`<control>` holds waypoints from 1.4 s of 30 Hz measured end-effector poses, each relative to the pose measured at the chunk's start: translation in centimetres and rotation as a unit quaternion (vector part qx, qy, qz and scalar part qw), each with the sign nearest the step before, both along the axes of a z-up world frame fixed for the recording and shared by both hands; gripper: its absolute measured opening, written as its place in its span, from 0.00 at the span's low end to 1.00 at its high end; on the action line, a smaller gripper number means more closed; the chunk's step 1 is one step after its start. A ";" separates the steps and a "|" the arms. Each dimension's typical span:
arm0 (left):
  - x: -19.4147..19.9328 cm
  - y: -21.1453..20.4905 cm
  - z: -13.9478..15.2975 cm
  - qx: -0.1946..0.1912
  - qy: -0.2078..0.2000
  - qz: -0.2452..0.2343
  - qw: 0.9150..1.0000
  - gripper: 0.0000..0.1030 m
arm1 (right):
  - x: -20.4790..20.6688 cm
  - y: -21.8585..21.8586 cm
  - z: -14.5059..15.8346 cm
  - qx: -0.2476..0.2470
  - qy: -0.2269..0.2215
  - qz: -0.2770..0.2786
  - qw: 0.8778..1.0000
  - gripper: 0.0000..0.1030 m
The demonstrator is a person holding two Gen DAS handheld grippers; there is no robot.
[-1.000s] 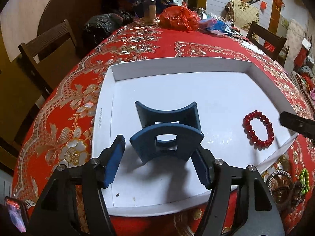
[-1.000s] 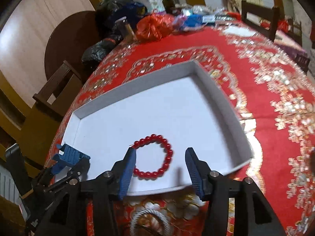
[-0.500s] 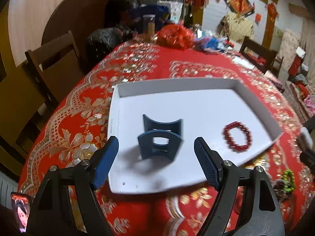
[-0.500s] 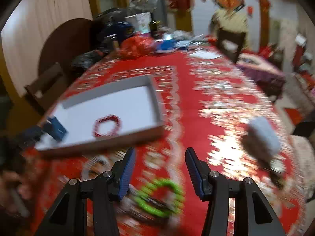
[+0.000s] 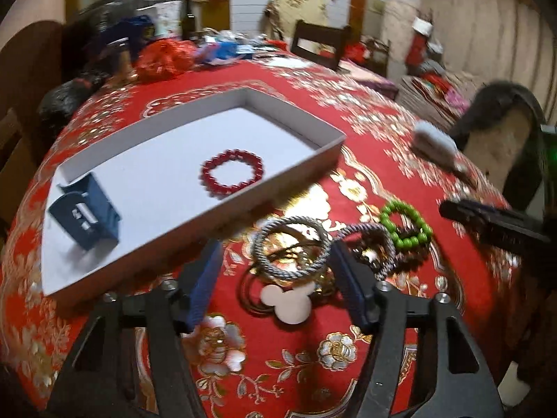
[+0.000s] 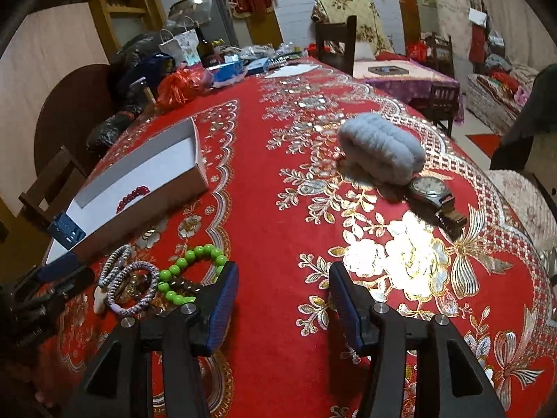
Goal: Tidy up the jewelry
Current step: 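Move the left tool to the grey braided bracelet and close on it, then lift the grey braided bracelet with the left tool while the right tool grasps the white-beaded braided bracelet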
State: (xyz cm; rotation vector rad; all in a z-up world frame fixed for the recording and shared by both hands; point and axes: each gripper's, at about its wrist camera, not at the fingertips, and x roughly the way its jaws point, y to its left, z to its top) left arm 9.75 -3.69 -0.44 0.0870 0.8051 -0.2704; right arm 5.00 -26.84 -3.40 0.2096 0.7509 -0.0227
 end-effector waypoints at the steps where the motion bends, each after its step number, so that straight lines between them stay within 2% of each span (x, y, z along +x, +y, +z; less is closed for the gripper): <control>1: 0.1 -0.2 -0.1 0.004 0.003 -0.005 1.000 0.57 | 0.0 -0.1 0.0 0.003 -0.001 0.000 1.000 0.50; 6: 0.1 -1.4 -1.1 0.026 0.016 -0.037 0.999 0.57 | -0.3 -0.3 0.0 0.010 -0.006 -0.002 1.000 0.50; 8: 0.5 -1.7 -1.5 0.026 0.023 -0.042 0.999 0.54 | -0.3 -0.4 0.0 0.010 -0.005 -0.001 1.000 0.50; 9: 0.6 -1.6 -1.6 0.017 0.026 -0.043 0.999 0.50 | -0.3 -0.3 0.0 0.010 -0.005 0.000 1.000 0.50; 11: 1.0 -1.4 -1.7 -0.014 0.042 -0.048 0.998 0.24 | -0.3 -0.4 0.0 0.011 -0.004 0.001 1.000 0.50; 12: 1.0 -1.3 -1.7 -0.024 0.046 -0.049 0.997 0.18 | -0.3 -0.4 -0.1 0.011 -0.003 0.001 1.000 0.50; 14: 0.8 -1.2 -1.6 -0.031 0.047 -0.051 0.997 0.13 | -0.3 -0.4 -0.1 0.011 -0.001 0.000 1.000 0.50; 17: 0.1 -0.7 -1.3 -0.042 0.041 -0.047 0.997 0.12 | -0.1 -0.2 -0.2 0.009 0.002 0.001 1.000 0.50; 21: -1.4 0.4 0.0 -0.076 0.024 -0.045 0.996 0.12 | -0.1 -0.1 -0.2 0.009 0.002 0.001 1.000 0.50; 25: -2.7 0.4 -0.3 -0.093 0.041 -0.060 0.993 0.12 | -0.3 0.4 0.1 -0.002 -0.004 0.007 1.000 0.50; 28: -3.6 -0.5 -1.3 -0.078 0.061 -0.073 0.992 0.12 | -0.9 2.2 0.2 0.019 -0.004 0.065 0.998 0.50; 29: -3.9 -0.5 -1.6 -0.073 0.062 -0.071 0.993 0.12 | -1.3 3.5 0.3 0.012 -0.003 0.103 0.995 0.50; 33: -3.7 0.3 -1.9 -0.097 0.072 -0.059 0.991 0.14 | -2.5 6.8 0.0 -0.006 0.000 0.201 0.980 0.50; 38: -3.6 1.0 -2.2 -0.116 0.079 -0.059 0.988 0.15 | -2.1 9.4 -0.9 -0.042 0.021 0.252 0.966 0.49; 40: -3.6 1.0 -2.2 -0.118 0.079 -0.059 0.988 0.15 | -2.0 10.2 -1.3 -0.053 0.029 0.260 0.964 0.43; 42: -3.8 1.1 -2.3 -0.117 0.079 -0.058 0.988 0.15 | -1.9 11.0 -1.7 -0.073 0.032 0.270 0.959 0.41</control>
